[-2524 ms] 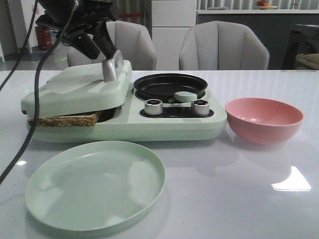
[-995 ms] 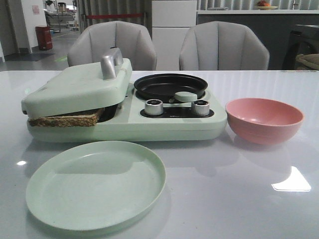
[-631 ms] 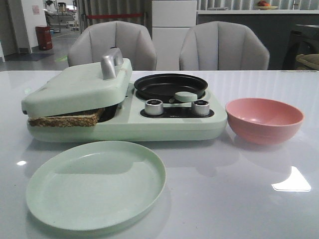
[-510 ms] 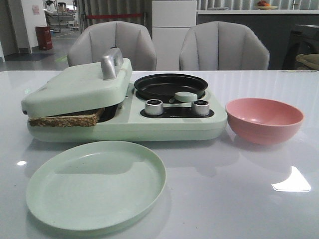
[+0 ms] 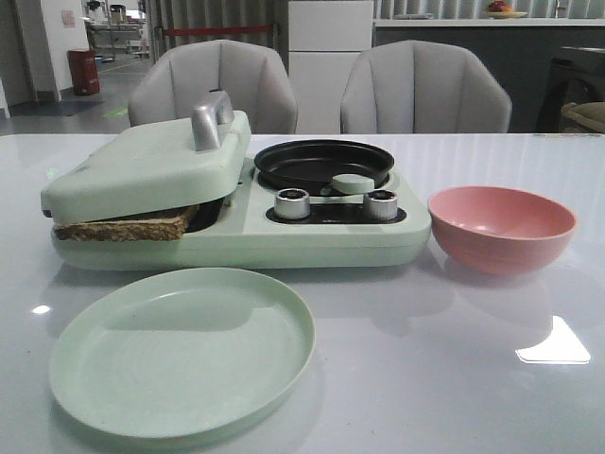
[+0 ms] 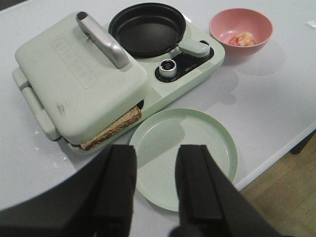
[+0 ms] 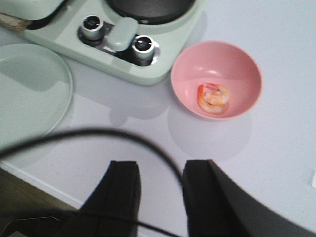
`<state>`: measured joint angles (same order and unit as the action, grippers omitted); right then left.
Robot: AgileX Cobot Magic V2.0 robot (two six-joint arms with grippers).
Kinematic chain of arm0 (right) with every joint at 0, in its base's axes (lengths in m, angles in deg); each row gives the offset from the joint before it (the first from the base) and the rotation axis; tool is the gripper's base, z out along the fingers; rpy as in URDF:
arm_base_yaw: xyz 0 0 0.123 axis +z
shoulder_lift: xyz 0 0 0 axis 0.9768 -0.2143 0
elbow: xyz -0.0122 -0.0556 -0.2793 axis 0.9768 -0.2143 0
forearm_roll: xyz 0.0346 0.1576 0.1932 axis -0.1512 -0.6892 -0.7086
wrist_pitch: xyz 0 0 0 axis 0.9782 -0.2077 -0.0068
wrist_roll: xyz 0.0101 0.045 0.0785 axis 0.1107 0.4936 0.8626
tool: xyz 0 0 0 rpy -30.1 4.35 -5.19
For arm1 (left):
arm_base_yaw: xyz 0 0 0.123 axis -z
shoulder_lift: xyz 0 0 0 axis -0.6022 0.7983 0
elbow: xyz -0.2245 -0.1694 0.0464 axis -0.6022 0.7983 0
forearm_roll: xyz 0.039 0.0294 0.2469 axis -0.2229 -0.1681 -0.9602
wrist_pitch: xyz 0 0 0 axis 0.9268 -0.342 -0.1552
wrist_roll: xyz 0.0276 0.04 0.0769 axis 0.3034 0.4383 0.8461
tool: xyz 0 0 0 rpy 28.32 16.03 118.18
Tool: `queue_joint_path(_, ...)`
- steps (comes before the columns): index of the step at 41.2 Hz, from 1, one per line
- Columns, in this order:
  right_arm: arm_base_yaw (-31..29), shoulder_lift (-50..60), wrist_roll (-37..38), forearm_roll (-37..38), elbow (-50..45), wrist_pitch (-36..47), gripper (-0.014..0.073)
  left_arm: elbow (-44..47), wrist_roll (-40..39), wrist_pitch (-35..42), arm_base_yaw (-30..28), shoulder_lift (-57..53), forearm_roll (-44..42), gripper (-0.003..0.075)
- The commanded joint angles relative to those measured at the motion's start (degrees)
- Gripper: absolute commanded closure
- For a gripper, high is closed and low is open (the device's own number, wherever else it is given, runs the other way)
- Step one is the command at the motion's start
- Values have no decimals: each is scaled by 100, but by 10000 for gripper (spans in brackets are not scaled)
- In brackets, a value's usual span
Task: Make breakfast with bread and shrimp
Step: 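Move the right gripper toward the pink bowl with the shrimp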
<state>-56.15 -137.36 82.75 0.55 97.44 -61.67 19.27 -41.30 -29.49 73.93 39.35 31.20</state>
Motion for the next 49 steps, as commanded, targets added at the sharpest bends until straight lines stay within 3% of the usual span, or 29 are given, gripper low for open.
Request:
queue_joint_path(1, -301, -99, 283, 204, 148, 301, 251, -166, -57, 465, 45, -4, -22, 433)
queue_joint_path(11, -1753, -734, 149, 0, 148, 16, 251, -166, -57, 465, 45, -4, -22, 433)
queue_joint_path(20, -2954, -1569, -1412, -1802, 148, 27, 249, -166, -57, 475, 45, -4, -22, 442)
queue_joint_path(27, -2956, -2019, -2203, -2429, 260, 104, 249, -166, -57, 503, 45, -4, -33, 442)
queue_joint_path(49, -2814, -3550, -2210, -2451, 1610, 126, 249, -166, -57, 594, 45, -4, -22, 443)
